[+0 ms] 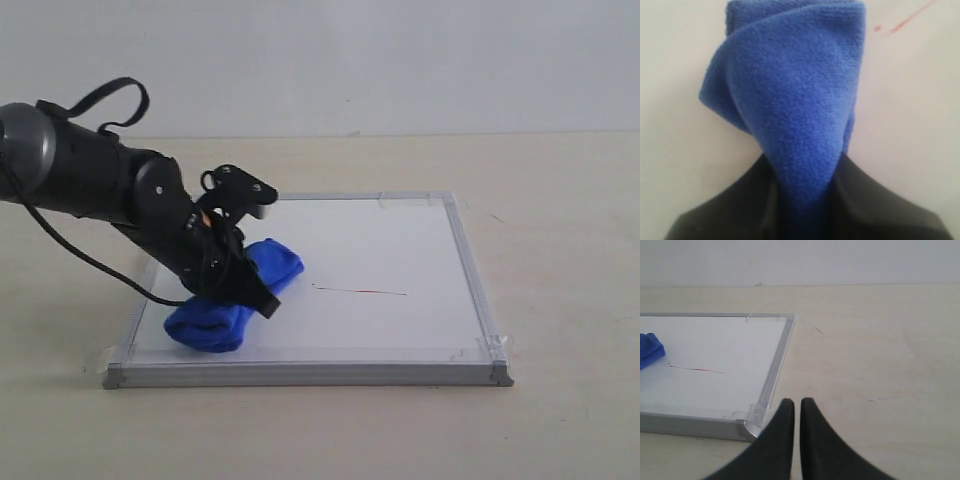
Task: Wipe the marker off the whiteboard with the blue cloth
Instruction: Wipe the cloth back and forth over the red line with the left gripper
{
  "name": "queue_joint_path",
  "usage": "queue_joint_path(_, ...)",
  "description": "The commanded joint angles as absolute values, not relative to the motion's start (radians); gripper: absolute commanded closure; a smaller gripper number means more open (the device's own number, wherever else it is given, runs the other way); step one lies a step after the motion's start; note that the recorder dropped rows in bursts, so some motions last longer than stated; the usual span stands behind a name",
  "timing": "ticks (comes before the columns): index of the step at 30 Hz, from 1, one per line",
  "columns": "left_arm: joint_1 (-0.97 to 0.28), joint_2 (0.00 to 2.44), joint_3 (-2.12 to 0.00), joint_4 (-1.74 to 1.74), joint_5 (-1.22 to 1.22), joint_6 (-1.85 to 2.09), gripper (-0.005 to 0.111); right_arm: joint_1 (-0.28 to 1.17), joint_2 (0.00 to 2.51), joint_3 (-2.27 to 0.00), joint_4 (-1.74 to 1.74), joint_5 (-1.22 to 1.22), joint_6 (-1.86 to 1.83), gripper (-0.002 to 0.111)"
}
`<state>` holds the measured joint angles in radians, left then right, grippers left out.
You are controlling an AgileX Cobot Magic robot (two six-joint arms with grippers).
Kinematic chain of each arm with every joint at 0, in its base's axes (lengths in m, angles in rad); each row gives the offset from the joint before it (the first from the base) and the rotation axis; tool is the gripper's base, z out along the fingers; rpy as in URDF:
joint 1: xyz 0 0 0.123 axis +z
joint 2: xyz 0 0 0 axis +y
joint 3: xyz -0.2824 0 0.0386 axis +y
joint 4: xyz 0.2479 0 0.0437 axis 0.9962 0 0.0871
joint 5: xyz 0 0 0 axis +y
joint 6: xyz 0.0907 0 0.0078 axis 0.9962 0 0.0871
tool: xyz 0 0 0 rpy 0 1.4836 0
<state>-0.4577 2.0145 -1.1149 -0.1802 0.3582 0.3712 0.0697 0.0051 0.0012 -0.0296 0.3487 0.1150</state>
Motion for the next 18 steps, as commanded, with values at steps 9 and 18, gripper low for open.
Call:
queue_joint_path(9,-0.267,2.031,-1.094,-0.261,0.530,0.414,0.102,0.069,0.000,0.000,-0.035,0.341,0.113,0.107)
queue_joint_path(18,-0.582,2.031,-1.124,-0.519,0.499,0.618,0.102,0.069,0.000,0.000,-0.035,0.341,0.113,0.107)
